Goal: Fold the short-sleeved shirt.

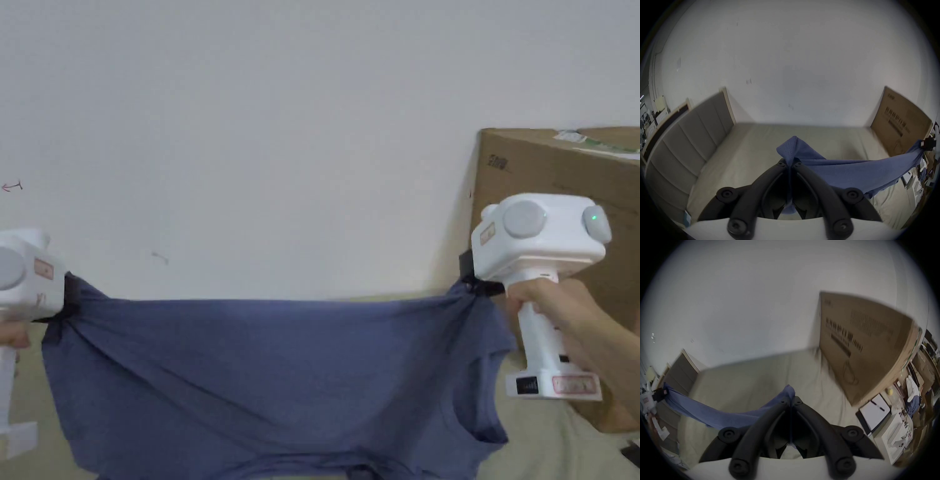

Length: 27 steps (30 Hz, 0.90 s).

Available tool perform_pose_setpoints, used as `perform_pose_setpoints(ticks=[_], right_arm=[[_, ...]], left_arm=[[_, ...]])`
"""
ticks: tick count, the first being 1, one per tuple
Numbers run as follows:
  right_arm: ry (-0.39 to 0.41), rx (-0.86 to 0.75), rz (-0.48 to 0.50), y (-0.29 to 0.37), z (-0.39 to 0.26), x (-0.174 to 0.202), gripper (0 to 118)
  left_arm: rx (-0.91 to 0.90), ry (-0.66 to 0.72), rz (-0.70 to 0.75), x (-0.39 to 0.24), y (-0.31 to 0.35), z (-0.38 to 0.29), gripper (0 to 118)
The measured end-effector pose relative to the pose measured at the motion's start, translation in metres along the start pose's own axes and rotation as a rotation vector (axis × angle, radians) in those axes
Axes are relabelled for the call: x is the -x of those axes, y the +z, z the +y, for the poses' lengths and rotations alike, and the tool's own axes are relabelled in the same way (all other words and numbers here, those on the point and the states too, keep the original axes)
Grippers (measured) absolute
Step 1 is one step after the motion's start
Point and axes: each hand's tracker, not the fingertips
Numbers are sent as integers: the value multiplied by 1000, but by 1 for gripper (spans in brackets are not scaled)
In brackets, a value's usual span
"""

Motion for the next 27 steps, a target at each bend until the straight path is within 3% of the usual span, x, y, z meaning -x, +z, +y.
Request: perform_pose_setpoints(ticks=[3,6,11,18,22,27], right_arm=[[24,82,-29,-57,-37,3,0],[-23,153,-20,-95,-72,1,0],[26,216,-26,-100,-112,-12,0],[31,130,79,-10,-190,-33,0],[24,126,90,49,-267,-37,0],[48,158,81,118,-365,-40,0]], left_arm=[[88,6,21,-6,-43,-47,2],[147,-23,70,-18,-71,-87,2],[226,54,30,0,-84,-136,2],[149,-7,-13,32,16,-202,2],[181,48,-18,56,93,-266,2],[252,10,-6,83,172,-344,2]])
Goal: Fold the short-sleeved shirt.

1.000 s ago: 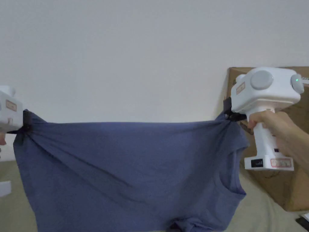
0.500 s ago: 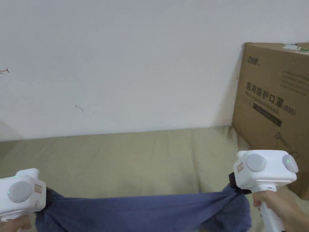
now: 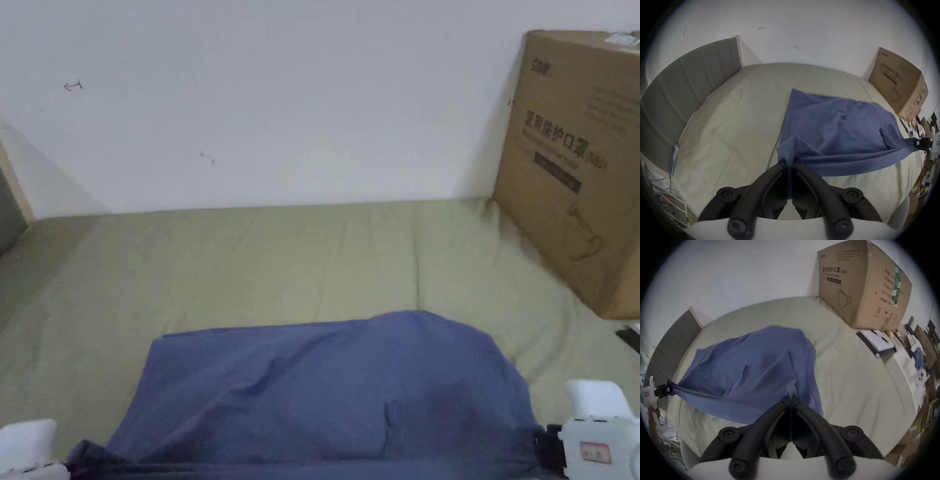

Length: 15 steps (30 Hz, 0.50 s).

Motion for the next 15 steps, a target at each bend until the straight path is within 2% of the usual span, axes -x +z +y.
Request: perform_pose_setpoints(ticks=[3,8,12,15], right_arm=[[-15,30,6,25,-55,3,0],[-38,123,11,31,-115,-4,0],[-36,133,7,42,-133,-10,0],[-101,134,13,40,-136,-12,0]], left_arm=[[25,20,20,15,24,-50,2],[103,50,19,25,30,-101,2],[104,22,31,19,41,-120,2],[106,37,19,24,37,-128,4]])
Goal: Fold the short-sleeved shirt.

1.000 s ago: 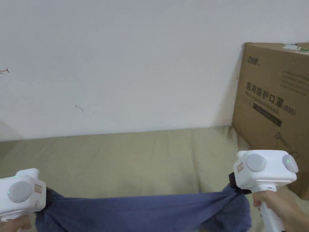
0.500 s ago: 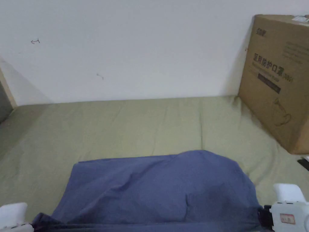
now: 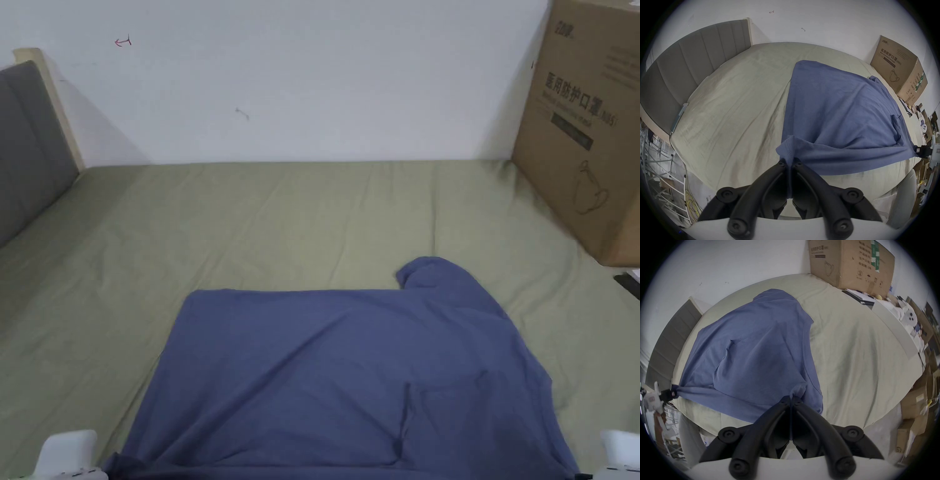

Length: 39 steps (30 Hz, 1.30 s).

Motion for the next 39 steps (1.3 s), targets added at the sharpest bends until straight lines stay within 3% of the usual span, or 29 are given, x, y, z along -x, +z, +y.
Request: perform_pose_setpoints(ticks=[1,2,3,4,5,7,8,11,12,13,14,15,16,18,20,25,26,27,29,30,33,34,35,36,39], right_arm=[[3,-4,-3,-1,-1,1,0],[5,-5,-5,-1,0,2,2],[10,7,-9,1,2,4,16],[17,19,-12,1,3,4,35],[19,14,-24,2,2,4,51],[25,-14,-32,12,2,5,60],[22,-35,-37,18,2,6,64],[29,-115,-33,37,2,8,63],[41,-135,-26,44,1,10,62],[48,-162,-13,51,0,14,56],[57,-178,4,56,-2,17,43],[65,-175,8,57,-4,20,16],[68,-178,12,59,-6,24,0],[48,-164,-23,57,-12,34,0],[48,-156,15,59,-20,37,0],[68,-109,-14,40,-33,35,0],[60,-96,-20,37,-33,33,0],[48,-89,-11,42,-32,34,0],[18,-78,-3,39,-31,32,0],[9,-77,-3,36,-31,30,0],[-9,-55,-13,24,-30,24,0],[-13,-46,-13,20,-30,23,0],[-21,-33,-14,17,-31,22,0],[-27,-25,-11,14,-32,21,0],[-37,-9,-15,12,-35,19,0]], left_arm=[[-4,5,12,1,-1,-3,12],[-8,15,19,1,-1,-3,31],[-2,21,29,1,0,-2,66],[-2,20,27,4,2,-1,86],[-14,27,12,7,7,-2,95],[-58,50,-14,11,21,-1,96],[-73,58,-22,10,37,0,96],[-125,92,-53,14,63,-2,94],[-140,94,-66,20,67,-4,80],[-147,86,-73,21,72,-6,58],[-159,79,-68,21,78,-9,32],[-171,68,-51,19,81,-11,8],[-168,63,-16,22,74,-13,3],[-142,78,-4,27,68,-20,0],[-119,154,-69,31,70,-29,0],[-86,138,-56,36,56,-30,0],[-87,138,-39,37,52,-26,10],[-98,149,-37,39,49,-21,36],[-121,174,-45,41,39,-9,65],[-132,190,-60,43,32,-3,71],[-79,205,-76,48,-3,18,71],[-50,194,-74,47,-13,20,71],[-14,187,-73,46,-21,22,60],[-4,175,-70,37,-23,20,2],[-19,178,-76,33,-21,19,0]])
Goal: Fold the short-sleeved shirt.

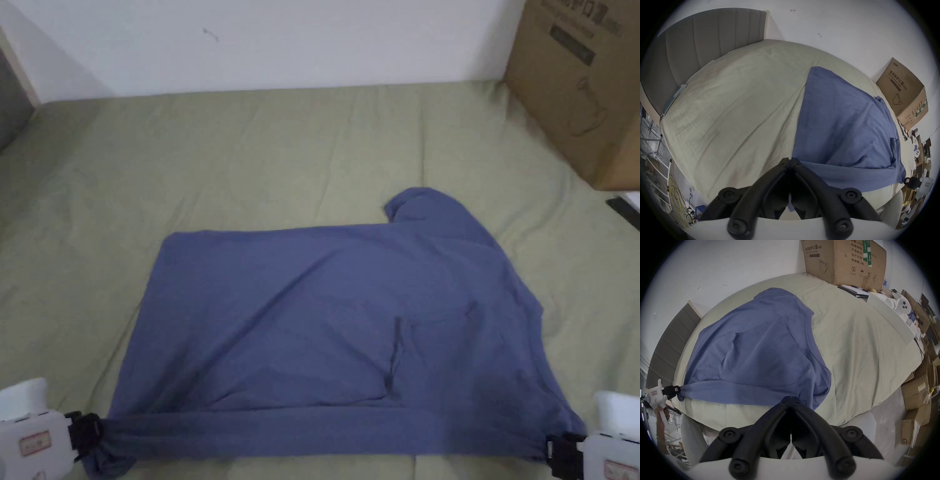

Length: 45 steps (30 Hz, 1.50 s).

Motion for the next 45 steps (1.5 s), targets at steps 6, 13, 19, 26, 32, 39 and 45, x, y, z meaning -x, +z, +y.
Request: perform_pose_setpoints(ticks=[6,13,19,26,32,39,45], right_arm=[[11,22,-58,-5,5,-5,97],[-28,-17,-7,-11,24,-18,96],[25,88,-22,-35,20,-20,1],[3,-36,-4,3,44,-19,1],[74,-103,12,7,99,-8,1],[20,-43,-26,-76,156,-13,1],[55,-30,-53,-123,148,-13,32]], left_arm=[[17,-17,-1,2,0,-1,0],[6,-58,17,-6,16,2,0],[9,-75,25,-9,18,6,0],[6,-88,25,-15,23,13,0],[-46,-151,31,-35,19,53,0],[-24,-220,32,-64,-46,110,0],[-14,-252,118,-71,-91,119,40]])
